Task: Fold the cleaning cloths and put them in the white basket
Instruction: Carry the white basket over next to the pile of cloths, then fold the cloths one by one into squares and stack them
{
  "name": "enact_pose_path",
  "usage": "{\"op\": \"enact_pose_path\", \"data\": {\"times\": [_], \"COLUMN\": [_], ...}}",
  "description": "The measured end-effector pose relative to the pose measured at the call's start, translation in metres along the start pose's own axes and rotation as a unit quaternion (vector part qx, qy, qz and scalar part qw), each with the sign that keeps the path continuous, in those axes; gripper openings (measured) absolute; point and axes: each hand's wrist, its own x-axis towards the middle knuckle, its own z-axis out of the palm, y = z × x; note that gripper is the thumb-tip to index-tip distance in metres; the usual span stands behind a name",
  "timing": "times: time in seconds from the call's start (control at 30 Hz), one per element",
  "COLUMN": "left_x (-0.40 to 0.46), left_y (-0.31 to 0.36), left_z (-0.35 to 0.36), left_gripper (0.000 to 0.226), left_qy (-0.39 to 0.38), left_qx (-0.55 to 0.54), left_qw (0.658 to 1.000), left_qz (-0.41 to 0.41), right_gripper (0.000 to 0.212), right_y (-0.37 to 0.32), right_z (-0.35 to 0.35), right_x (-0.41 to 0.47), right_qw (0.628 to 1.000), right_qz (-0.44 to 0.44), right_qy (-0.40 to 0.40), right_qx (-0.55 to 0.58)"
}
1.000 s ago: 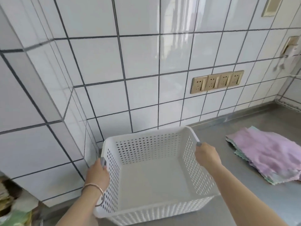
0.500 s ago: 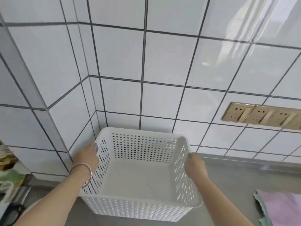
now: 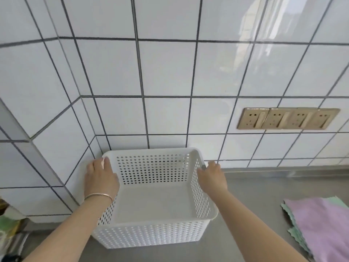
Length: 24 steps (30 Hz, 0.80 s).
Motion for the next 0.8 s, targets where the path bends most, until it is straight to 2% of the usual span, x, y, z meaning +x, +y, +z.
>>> {"op": "enact_pose_path", "data": {"times": [0.1, 0.23, 0.27, 0.33, 0.47, 0.57, 0.63, 0.7, 0.8], "left_x": [-0.014, -0.05, -0.062, -0.097, -0.166, -0.213, -0.237, -0.26, -0.291], "left_y": [0.056, 0.15, 0.17, 0.214, 0.276, 0.316, 0.337, 0.358, 0.389], "left_z": [-0.02, -0.032, -0.033, -0.026, 0.01, 0.047, 0.072, 0.1, 0.133], "left_gripper": [0.047, 0.032, 0.03, 0.025, 0.03, 0.02, 0.016, 0.014, 0.018], "left_qy": [0.036, 0.078, 0.082, 0.065, -0.03, -0.107, -0.151, -0.174, -0.192], "left_qx": [-0.104, -0.21, -0.224, -0.256, -0.244, -0.239, -0.229, -0.216, -0.153], "left_qw": [0.985, 0.921, 0.906, 0.871, 0.83, 0.809, 0.803, 0.793, 0.794], "left_qz": [0.136, 0.318, 0.35, 0.415, 0.5, 0.526, 0.529, 0.542, 0.556], "right_gripper": [0.038, 0.03, 0.028, 0.028, 0.032, 0.034, 0.03, 0.04, 0.047], "right_y": [0.005, 0.048, 0.064, 0.117, 0.222, 0.293, 0.33, 0.369, 0.416], "right_z": [-0.025, -0.046, -0.046, -0.046, -0.04, -0.041, -0.046, -0.052, -0.065], "right_x": [-0.033, -0.083, -0.093, -0.115, -0.151, -0.166, -0.165, -0.159, -0.145], "right_qw": [0.991, 0.972, 0.972, 0.982, 0.988, 0.983, 0.98, 0.974, 0.974], "right_qz": [-0.076, -0.142, -0.133, -0.061, 0.069, 0.142, 0.142, 0.139, 0.122], "right_qy": [0.11, 0.186, 0.191, 0.177, 0.133, 0.097, 0.107, 0.109, 0.09], "right_qx": [0.022, 0.036, 0.035, 0.02, -0.03, -0.063, -0.089, -0.143, -0.167]}}
